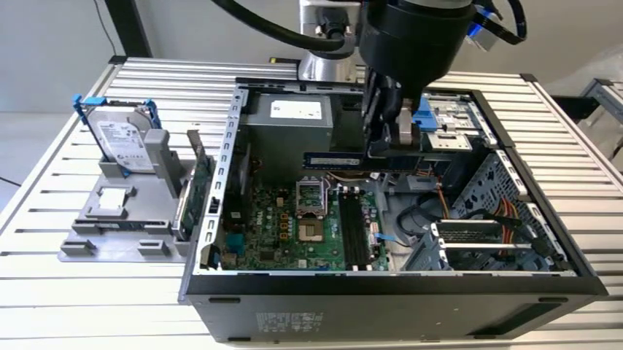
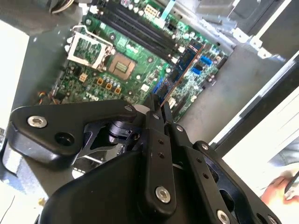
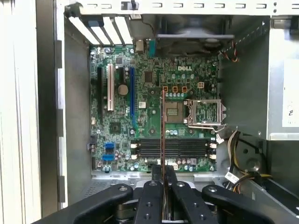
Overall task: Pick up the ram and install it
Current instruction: 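Pick up the ram and move it above insertion slot, then insert the ram into the slot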
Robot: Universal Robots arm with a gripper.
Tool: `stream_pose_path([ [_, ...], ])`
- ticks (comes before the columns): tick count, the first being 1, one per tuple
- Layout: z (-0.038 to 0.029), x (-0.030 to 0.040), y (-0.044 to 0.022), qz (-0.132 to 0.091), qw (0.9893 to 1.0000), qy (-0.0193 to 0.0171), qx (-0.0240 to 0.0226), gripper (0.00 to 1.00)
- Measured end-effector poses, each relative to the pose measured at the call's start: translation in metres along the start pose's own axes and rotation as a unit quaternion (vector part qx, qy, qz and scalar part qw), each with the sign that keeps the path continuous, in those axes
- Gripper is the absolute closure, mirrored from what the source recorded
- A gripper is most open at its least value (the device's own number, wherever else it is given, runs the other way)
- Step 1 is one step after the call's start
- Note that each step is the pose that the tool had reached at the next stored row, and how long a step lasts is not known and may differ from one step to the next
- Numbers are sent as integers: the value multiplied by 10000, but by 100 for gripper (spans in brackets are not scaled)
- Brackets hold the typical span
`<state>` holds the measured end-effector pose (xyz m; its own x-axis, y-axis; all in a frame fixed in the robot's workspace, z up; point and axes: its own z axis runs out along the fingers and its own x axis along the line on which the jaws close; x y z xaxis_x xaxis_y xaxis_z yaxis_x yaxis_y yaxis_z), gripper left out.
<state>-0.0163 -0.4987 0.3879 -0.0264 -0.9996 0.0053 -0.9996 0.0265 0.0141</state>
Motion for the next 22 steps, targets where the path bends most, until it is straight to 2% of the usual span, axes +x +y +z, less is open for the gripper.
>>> stream_pose_path([
  [14, -6, -12, -429, 10, 10000, 1, -2, 100],
  [17, -7, -13, -473, 12, 10000, 1, -2, 100],
  [22, -7, -13, -479, 13, 10000, 1, -3, 100],
])
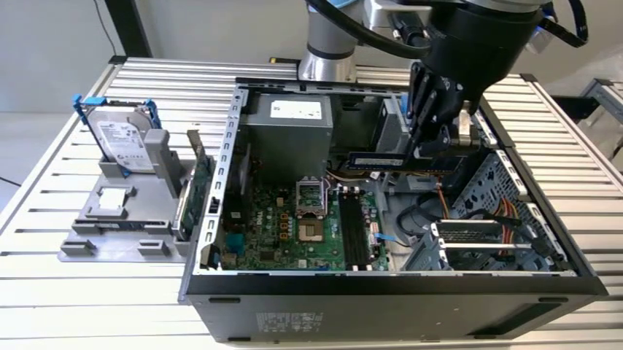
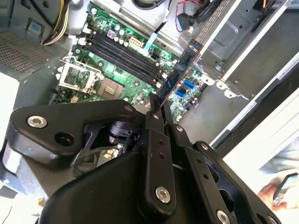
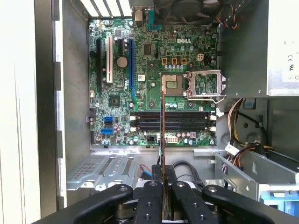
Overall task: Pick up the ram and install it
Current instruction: 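Insert the ram into the slot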
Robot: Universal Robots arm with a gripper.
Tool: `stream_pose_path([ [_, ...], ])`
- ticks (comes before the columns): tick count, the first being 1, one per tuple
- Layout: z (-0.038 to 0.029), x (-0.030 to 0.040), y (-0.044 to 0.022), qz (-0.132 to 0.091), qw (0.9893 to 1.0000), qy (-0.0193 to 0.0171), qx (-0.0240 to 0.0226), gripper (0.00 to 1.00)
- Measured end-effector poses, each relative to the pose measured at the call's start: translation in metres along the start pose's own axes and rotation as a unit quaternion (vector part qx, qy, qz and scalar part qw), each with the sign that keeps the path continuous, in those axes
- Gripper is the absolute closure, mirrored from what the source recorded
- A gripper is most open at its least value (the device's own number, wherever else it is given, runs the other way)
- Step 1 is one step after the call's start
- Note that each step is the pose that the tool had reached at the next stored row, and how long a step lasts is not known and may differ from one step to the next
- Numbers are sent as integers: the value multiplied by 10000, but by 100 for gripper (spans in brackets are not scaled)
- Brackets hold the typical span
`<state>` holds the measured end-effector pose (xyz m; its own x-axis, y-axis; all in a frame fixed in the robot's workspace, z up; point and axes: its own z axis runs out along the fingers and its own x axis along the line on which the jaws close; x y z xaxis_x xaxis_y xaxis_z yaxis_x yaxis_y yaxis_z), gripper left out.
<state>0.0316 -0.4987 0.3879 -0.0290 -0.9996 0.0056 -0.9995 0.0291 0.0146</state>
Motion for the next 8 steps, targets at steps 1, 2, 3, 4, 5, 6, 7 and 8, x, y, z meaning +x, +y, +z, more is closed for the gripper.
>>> stream_pose_path([
  [1, 0, 0, -1, 0, 10000, 0, 0, 100],
  [2, 0, 0, -1, 0, 10000, 0, 0, 100],
  [3, 0, 0, -1, 0, 10000, 0, 0, 100],
  [4, 0, 0, -1, 0, 10000, 0, 0, 100],
  [5, 0, 0, -2, 0, 10000, 0, 0, 100],
  [6, 0, -7, -2, 0, 10000, -1, 0, 100],
  [7, 0, -25, -1, 1, 10000, -1, 0, 100],
  [8, -1, -46, 0, 4, 10000, 0, 0, 100],
])
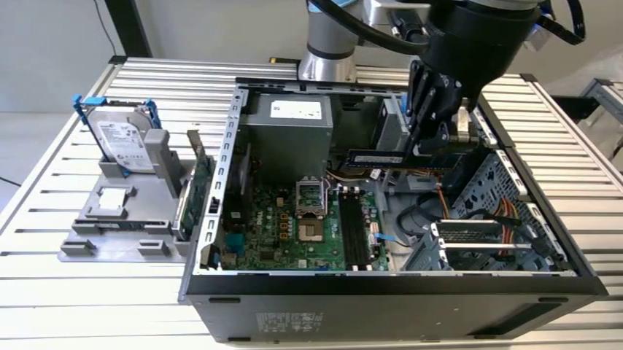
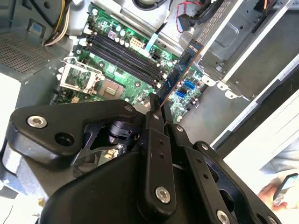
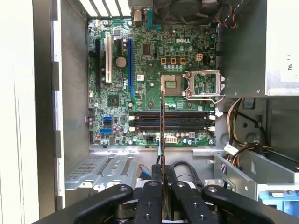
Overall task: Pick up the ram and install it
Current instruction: 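Insert the ram into the slot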
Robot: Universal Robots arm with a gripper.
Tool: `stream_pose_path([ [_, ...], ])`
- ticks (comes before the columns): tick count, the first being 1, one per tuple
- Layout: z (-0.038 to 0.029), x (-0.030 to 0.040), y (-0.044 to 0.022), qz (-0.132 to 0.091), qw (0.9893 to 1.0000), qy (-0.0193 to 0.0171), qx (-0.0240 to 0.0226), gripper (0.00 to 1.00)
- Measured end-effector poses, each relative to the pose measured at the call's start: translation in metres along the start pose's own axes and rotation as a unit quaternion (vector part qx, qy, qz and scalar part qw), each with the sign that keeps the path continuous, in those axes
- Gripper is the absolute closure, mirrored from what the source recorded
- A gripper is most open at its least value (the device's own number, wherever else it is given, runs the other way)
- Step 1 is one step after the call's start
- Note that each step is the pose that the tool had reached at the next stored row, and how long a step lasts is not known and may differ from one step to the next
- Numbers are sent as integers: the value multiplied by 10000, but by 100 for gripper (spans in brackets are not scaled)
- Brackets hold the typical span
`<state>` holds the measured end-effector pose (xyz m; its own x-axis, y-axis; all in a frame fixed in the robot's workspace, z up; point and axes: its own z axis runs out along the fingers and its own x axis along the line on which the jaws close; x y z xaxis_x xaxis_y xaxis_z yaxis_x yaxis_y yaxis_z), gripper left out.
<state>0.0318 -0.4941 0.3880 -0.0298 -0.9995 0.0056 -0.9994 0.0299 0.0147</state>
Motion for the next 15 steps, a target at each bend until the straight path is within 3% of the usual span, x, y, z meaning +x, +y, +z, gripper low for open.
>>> stream_pose_path([
  [15, -1, -308, 9, 56, 10000, -1, 0, 100],
])
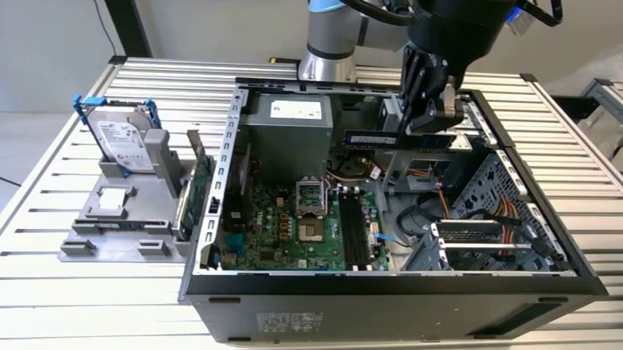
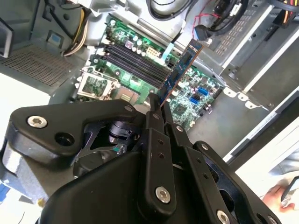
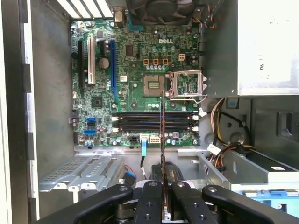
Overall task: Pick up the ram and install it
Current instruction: 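Insert the ram into the slot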
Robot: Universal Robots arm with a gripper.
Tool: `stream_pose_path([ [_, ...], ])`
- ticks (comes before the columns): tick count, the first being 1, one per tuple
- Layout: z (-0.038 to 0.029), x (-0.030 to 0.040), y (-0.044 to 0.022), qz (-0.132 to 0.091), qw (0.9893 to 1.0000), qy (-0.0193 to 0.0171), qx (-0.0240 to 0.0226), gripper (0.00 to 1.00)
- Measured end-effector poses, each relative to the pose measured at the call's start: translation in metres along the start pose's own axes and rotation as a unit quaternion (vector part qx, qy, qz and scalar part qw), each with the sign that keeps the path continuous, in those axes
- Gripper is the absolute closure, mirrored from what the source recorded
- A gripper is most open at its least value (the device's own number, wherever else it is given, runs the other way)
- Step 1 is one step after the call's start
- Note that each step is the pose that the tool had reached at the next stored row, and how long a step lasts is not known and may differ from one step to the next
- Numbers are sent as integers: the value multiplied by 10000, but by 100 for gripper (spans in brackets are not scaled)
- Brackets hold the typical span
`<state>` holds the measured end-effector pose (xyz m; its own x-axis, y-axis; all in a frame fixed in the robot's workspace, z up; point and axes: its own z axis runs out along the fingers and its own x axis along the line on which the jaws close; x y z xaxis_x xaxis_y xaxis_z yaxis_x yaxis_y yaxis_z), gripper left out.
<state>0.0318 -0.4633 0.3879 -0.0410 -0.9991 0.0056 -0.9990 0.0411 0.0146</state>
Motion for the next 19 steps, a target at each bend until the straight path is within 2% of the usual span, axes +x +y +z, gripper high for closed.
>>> stream_pose_path([
  [16, 0, -9, 0, 18, 10000, 0, 0, 100],
  [19, 0, -8, 1, 160, 9999, -2, -1, 100],
])
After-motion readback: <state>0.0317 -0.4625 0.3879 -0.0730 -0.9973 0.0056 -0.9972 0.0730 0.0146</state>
